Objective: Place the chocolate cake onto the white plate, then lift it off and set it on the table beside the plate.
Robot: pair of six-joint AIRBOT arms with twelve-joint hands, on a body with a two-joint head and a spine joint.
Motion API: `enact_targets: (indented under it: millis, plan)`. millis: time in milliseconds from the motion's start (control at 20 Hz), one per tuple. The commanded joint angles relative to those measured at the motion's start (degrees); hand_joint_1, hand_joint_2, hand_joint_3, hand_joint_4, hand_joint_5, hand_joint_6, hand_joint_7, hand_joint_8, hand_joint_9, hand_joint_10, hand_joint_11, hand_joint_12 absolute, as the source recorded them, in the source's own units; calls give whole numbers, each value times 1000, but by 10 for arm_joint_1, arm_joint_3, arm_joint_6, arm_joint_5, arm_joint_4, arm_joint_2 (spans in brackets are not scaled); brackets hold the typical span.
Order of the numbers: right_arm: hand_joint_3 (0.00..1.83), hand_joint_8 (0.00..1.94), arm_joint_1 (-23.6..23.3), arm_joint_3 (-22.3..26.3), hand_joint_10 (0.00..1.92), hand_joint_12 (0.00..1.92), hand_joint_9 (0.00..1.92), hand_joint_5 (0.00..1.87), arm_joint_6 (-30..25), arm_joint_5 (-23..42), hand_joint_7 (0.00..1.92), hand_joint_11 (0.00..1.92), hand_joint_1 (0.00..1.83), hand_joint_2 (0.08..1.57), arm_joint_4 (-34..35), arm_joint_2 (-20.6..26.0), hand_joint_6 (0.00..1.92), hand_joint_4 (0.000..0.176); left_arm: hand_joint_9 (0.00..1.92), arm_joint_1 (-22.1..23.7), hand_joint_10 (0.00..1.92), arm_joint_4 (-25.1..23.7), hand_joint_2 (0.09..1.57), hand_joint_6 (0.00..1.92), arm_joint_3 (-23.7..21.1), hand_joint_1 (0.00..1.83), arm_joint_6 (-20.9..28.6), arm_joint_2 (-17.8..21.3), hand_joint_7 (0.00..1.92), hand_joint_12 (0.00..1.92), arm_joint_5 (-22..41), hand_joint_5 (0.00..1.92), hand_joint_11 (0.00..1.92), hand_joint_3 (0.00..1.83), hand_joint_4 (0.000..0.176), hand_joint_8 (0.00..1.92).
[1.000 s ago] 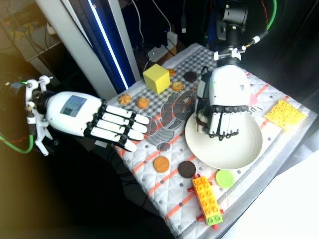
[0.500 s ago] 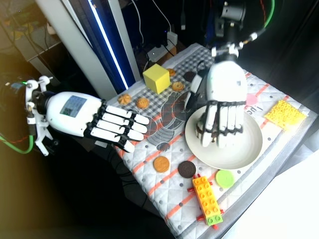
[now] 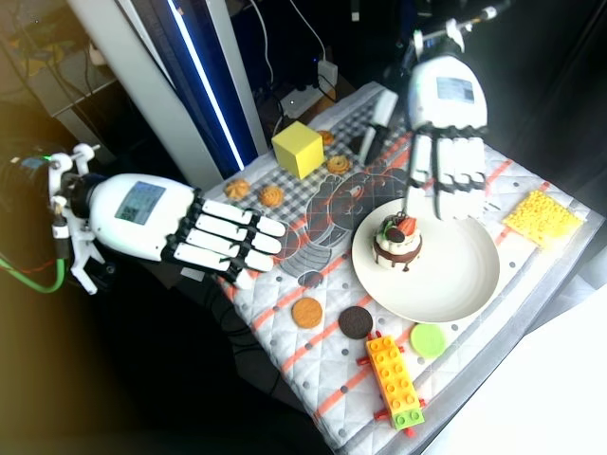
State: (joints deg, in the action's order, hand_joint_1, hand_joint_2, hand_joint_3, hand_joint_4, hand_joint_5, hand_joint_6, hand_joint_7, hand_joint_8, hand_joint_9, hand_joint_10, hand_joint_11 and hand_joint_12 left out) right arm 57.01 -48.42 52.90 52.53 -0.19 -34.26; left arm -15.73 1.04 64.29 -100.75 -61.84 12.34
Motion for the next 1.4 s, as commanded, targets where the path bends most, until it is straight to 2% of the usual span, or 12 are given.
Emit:
enact_targets:
  millis: [0,50,150,250,350,550,700,800,900,1050,1200,1350]
  plan:
    - [0,0,-11,-4,0,2,0,0,-1,71,0,0,704,1147,12,1,0,0,0,-5,0,0,1081,0,-7,683,11,13,0,0,83,0,0,28,162,0]
    - [0,0,-12,-5,0,0,0,0,-2,74,0,0,701,1147,12,0,0,0,0,-12,0,-13,1059,0,-12,700,33,21,0,0,96,0,0,15,139,0]
    - [0,0,-21,-12,0,27,0,0,-9,80,0,52,722,1127,11,-9,0,0,0,-33,0,-80,1078,0,-17,892,158,45,0,0,133,0,0,18,153,0]
    - [0,11,-35,-23,40,1027,77,0,-25,81,44,1,788,1108,2,-23,0,0,0,-52,0,-127,1096,0,-17,946,261,61,0,0,170,0,0,22,170,0]
    - [1,24,-53,-35,102,1304,147,1,-40,80,131,0,797,1121,-11,-37,0,0,0,-76,0,-155,1119,0,-17,965,352,77,0,0,221,0,0,26,128,0]
    - [2,2,-114,-61,96,980,76,14,-41,57,43,0,764,1133,-31,-76,4,0,0,-148,0,-152,1164,0,-24,1042,454,110,0,0,318,0,0,30,175,0]
    - [0,25,-171,-88,670,1679,1,74,-47,1,183,0,805,1099,-54,-110,24,17,0,-211,0,-109,1182,37,-46,863,459,137,0,0,389,88,0,31,90,0]
    - [0,8,-204,-109,628,1754,0,57,-47,-30,148,0,783,1077,-63,-137,19,39,0,-249,0,-94,1182,71,-63,906,461,152,42,0,422,168,0,24,45,15]
    - [15,2,-234,-129,760,1657,0,84,-47,-64,114,0,872,1156,-73,-162,32,0,48,-273,21,-96,1176,63,-75,950,462,159,89,23,439,148,43,16,9,31]
    - [9,1,-296,-159,565,1510,0,97,-48,-138,85,0,994,1214,-113,-206,27,0,193,-295,83,-118,1142,146,-82,1040,487,159,257,862,434,242,0,8,53,11]
    - [5,4,-333,-182,548,1500,15,98,-48,-174,93,0,1021,1212,-131,-234,24,0,174,-311,379,-123,1163,236,-86,1053,494,159,303,1290,433,255,0,0,50,41]
    - [0,16,-360,-210,564,1567,87,144,-48,-208,138,0,1109,1199,-142,-274,28,0,65,-319,1012,-138,1185,288,-89,1070,510,160,344,1590,430,287,8,2,6,121]
